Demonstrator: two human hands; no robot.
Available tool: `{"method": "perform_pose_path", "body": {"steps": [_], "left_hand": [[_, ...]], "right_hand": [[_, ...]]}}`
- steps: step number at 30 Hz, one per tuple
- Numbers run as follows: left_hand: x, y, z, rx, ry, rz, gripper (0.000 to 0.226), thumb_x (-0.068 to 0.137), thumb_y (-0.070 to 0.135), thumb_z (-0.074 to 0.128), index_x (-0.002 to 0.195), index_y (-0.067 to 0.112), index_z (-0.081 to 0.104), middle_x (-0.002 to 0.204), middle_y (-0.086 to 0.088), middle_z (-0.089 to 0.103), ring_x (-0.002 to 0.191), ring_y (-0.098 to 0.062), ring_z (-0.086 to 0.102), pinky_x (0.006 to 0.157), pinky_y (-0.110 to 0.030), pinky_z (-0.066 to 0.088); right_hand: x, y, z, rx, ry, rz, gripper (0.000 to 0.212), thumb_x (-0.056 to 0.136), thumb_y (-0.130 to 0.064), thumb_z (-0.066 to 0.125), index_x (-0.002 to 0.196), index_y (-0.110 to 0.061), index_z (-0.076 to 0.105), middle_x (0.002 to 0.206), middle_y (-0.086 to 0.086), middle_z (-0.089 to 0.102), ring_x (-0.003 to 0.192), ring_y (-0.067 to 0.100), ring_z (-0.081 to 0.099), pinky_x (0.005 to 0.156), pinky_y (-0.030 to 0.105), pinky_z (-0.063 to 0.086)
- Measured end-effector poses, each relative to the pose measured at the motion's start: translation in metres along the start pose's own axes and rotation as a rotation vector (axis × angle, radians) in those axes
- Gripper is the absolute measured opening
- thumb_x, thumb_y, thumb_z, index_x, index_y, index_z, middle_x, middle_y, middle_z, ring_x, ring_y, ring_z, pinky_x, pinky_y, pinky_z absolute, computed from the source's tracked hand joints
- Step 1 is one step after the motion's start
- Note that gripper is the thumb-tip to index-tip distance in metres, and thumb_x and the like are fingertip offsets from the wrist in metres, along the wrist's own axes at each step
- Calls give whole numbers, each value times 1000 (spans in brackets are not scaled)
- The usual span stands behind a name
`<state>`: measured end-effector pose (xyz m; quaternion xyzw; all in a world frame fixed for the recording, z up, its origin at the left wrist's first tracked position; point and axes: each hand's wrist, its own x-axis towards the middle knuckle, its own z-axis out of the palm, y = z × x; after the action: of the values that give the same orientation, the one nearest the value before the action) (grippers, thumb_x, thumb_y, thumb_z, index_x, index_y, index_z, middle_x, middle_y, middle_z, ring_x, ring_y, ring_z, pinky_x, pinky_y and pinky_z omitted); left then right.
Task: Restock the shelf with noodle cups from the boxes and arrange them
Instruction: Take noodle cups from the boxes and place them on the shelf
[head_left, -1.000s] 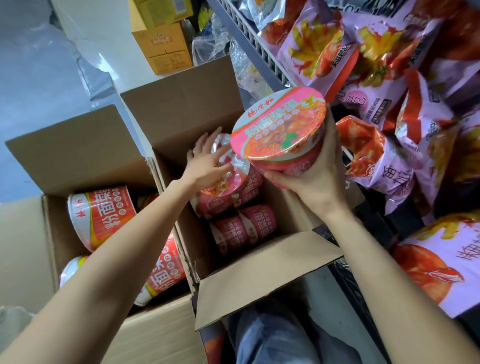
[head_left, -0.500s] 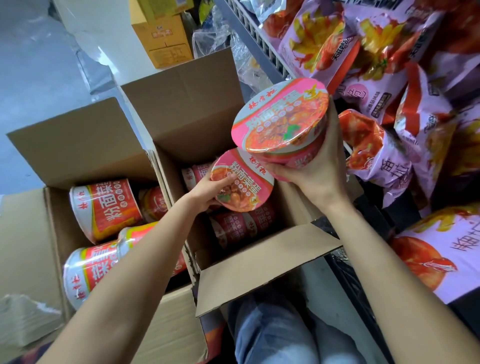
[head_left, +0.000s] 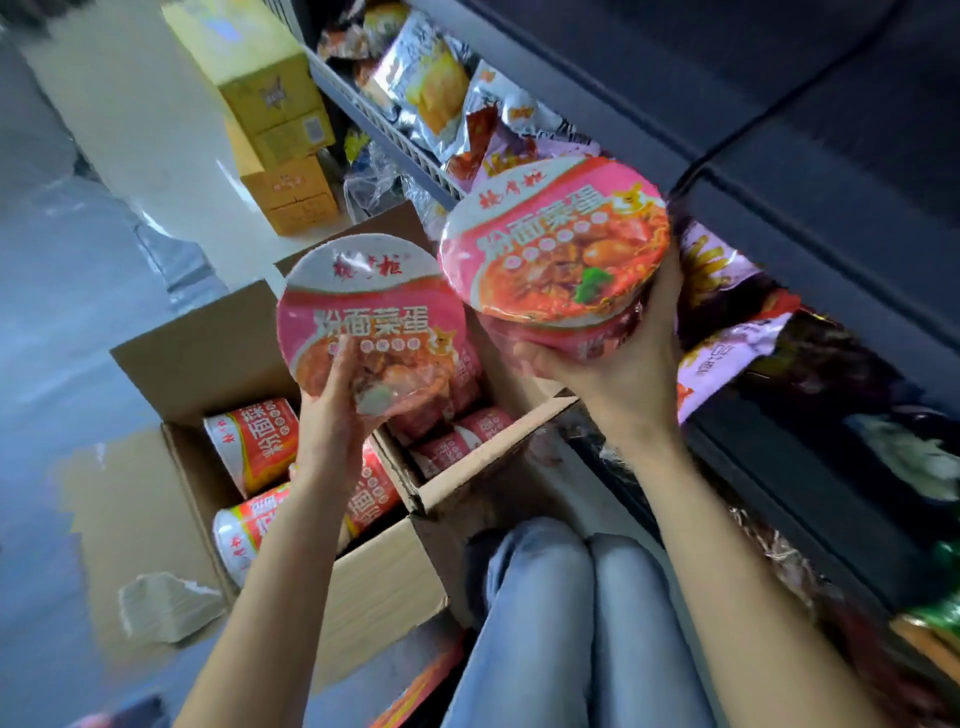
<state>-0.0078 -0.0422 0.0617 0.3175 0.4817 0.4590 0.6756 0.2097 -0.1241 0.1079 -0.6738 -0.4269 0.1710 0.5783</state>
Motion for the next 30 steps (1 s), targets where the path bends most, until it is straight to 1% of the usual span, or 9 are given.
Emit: {"method": "perform_pose_path", "body": {"steps": [3,7,10,12,17,22,24,27,30], "left_hand": [[-40,28,30,-30,-112,8,77,74,46,75,137,15,46,125,-7,64,111,-22,64,87,-38,55],[-86,47,83,-18,-307,14,58,83,35,61,135,10,49,122,-10,65,107,-23,66,80,-32,57],[-109,52,128,9,-464,-26,53,84,35,60,129,8,54,115,-12,68,95,-22,69,70,-29,58],[-119,53,160,75,-532,-63,55,84,38,63,130,9,53,113,-11,69,94,-22,70,66,-28,58],[-135,36,238,107,-639,-156,28,91,25,61,117,21,53,114,-8,66,101,-24,67,77,-41,58],[-153,17,301,159,-736,-210,56,89,30,65,137,20,39,125,-7,59,101,-20,65,81,-42,58],[-159,12,320,167,-745,-237,56,90,32,64,138,17,39,128,-8,57,104,-21,63,75,-39,60],[-163,6,335,169,-710,-294,51,92,35,61,134,12,44,121,-8,59,100,-24,63,63,-32,60],[-157,0,339,281,-688,-240,56,90,37,62,137,14,42,126,-7,58,102,-23,63,58,-28,59]], "right_hand": [[-25,-38,-46,62,95,-8,124,51,-34,94,148,-9,20,147,5,39,135,13,40,111,37,36],[-56,-75,-115,18,252,-58,123,52,-36,93,149,-14,19,143,-4,42,132,2,41,108,21,36],[-67,-91,-160,-52,380,-81,122,53,-38,92,149,-16,20,141,-11,43,128,-6,41,103,9,34],[-71,-97,-185,-101,474,-79,123,52,-45,91,149,-19,20,141,-10,44,127,-5,43,101,7,34],[-88,-90,-240,-231,631,-32,120,53,-42,90,147,-30,18,142,-10,43,129,4,43,108,28,38],[-70,-78,-291,-259,737,7,121,57,-38,90,150,-29,13,147,-5,39,133,8,40,111,35,37],[-57,-79,-306,-186,773,22,123,56,-43,89,150,-28,11,145,-7,38,130,7,42,110,32,36],[-37,-86,-319,-93,819,37,120,61,-40,88,150,-23,9,135,-13,37,119,1,41,99,17,33],[-28,-92,-321,-136,863,0,121,62,-41,87,151,-21,8,146,-5,35,122,3,37,98,16,31]]}}
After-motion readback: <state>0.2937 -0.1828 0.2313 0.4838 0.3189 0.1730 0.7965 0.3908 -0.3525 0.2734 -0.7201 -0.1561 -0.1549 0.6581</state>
